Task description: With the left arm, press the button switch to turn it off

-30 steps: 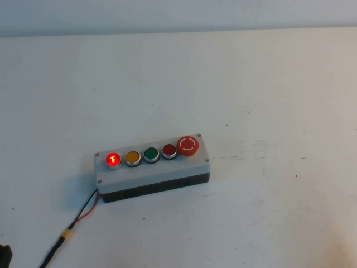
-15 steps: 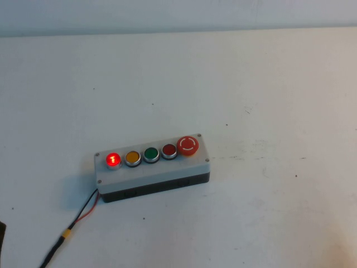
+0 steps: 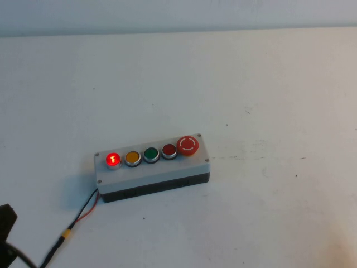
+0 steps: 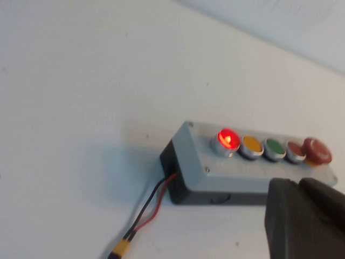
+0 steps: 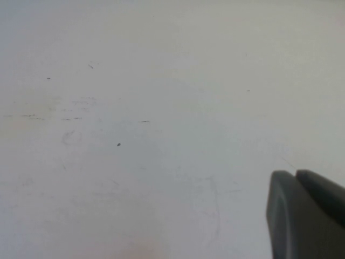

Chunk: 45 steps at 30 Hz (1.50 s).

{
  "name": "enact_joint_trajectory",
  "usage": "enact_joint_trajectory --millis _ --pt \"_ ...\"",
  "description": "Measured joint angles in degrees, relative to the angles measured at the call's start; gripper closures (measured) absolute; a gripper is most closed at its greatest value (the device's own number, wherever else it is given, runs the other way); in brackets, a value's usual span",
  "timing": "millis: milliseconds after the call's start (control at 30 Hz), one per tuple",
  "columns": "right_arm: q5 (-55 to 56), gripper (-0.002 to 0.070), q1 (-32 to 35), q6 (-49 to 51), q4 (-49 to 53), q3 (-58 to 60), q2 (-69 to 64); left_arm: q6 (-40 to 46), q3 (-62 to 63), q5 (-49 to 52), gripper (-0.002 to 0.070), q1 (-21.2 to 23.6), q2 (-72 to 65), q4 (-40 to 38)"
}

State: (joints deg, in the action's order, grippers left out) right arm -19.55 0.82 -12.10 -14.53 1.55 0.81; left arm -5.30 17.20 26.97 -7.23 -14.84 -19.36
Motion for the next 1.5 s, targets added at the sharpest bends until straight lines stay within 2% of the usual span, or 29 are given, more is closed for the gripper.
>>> enact_joint_trajectory --millis 233,433,567,833,967,1500 --pt "0.0 0.0692 0.0 0.0 0.0 0.0 0.0 5.3 13.3 16.2 0.0677 0.0 -16.5 3.7" --pt "0.0 0.0692 0.0 0.0 0.0 0.0 0.0 11.4 22.3 24.3 0.0677 0.0 -31.3 3.9" --pt "0.0 0.0692 0.0 0.0 0.0 0.0 0.0 14.4 28.5 26.3 0.0677 -1.0 -41.6 4.1" --pt "0.0 0.0692 0.0 0.0 0.0 0.0 0.0 15.6 47.1 30.0 0.0677 -9.6 -62.8 9.2" --pt "0.0 0.0692 0.0 0.0 0.0 0.0 0.0 15.6 54.6 33.2 0.0677 -11.9 -71.7 10.6" --pt "0.0 0.0692 0.0 0.0 0.0 0.0 0.0 16.7 62.6 35.2 0.0677 -13.2 -85.8 13.3"
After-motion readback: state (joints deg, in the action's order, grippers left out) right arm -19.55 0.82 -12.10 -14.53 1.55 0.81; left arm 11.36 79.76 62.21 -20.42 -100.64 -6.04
